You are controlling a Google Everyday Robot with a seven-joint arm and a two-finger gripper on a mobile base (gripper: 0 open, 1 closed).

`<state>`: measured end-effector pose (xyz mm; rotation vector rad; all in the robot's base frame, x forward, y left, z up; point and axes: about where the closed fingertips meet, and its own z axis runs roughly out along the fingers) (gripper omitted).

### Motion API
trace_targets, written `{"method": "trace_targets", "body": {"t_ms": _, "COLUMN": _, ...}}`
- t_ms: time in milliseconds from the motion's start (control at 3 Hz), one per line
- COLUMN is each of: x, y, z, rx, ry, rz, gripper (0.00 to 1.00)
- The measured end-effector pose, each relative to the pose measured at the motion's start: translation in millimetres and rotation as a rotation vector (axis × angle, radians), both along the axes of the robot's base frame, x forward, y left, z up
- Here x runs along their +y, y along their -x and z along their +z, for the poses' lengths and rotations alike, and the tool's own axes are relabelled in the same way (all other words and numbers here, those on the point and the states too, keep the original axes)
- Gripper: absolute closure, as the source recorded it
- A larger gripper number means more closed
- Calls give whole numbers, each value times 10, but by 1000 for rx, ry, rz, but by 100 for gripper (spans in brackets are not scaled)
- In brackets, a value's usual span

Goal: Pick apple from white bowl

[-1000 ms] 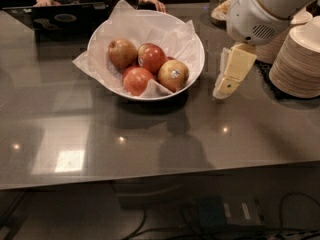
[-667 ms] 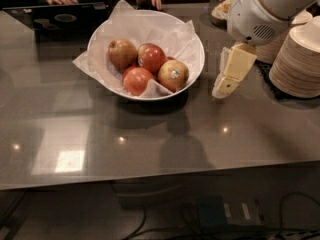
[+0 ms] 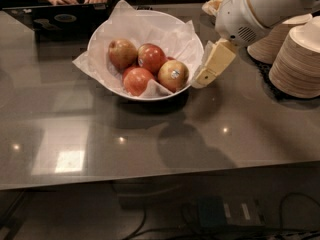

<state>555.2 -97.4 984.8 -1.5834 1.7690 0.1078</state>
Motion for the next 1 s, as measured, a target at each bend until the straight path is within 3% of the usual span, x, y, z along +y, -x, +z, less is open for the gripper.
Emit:
{"method": "trace_targets", "body": {"t_ms": 333, "x": 101, "y": -145, "z": 71, "rx": -24, "ry": -105, "rz": 0, "gripper": 0}}
{"method": "trace_targets", "body": {"t_ms": 1000, "x": 255, "y": -298, "z": 169, "rx": -33, "ry": -188, "rz": 35, "gripper": 3}}
